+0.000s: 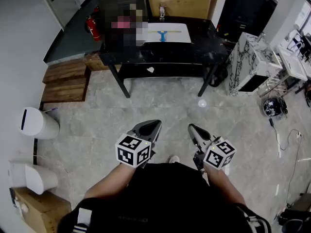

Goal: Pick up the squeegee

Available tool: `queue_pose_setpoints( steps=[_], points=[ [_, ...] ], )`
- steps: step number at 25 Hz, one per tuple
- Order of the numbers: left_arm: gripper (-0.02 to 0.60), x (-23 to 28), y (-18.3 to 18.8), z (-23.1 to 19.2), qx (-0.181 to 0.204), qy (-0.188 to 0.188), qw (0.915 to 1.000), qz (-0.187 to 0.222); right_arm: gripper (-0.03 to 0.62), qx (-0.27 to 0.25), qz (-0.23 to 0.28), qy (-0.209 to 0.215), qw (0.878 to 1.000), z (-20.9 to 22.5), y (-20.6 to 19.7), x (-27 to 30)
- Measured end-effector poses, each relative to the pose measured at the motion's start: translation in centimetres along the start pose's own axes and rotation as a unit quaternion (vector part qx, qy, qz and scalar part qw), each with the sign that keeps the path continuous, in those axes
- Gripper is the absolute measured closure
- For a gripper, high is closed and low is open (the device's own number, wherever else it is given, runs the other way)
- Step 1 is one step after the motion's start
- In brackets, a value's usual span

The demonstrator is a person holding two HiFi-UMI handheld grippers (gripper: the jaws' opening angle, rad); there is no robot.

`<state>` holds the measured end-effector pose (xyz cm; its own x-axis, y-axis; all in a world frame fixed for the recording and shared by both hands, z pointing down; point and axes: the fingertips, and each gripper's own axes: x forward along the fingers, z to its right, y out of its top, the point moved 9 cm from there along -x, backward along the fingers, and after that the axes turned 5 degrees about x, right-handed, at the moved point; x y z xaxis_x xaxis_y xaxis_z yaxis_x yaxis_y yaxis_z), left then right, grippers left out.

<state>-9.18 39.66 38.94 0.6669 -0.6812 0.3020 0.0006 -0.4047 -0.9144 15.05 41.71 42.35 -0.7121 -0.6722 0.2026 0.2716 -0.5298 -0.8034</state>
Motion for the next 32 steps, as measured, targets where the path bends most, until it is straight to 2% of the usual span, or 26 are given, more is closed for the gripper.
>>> queue_pose_setpoints(
  steps=[7,11,18,25,32],
  points=[
    [0.565,3.2,0.4,3.2,0.009,0.005,0.9999,0.0,0.585,0.001,0.005,0.011,1.0,3.3,1.7,-2.4],
    [0.565,4.2,0.3,4.1,-0.001,0.021,0.9998,-0.001,0.585,0.01,0.0,0.019,1.0,4.6,1.9,-3.3],
    [0.565,4.8,-0.8,5.8,0.006,0.041,0.9989,-0.022,0.585,0.023,-0.015,0.029,0.999,6.6,1.6,-3.8],
    [0.565,5.0,-0.9,3.4,-0.01,0.059,0.9981,-0.018,0.585,0.019,-0.016,0.044,0.999,7.0,2.1,-1.0],
    [0.565,7.9,0.7,0.3,-0.004,0.047,0.9987,-0.016,0.585,0.015,-0.015,0.023,1.0,8.3,3.6,1.4]
  ],
)
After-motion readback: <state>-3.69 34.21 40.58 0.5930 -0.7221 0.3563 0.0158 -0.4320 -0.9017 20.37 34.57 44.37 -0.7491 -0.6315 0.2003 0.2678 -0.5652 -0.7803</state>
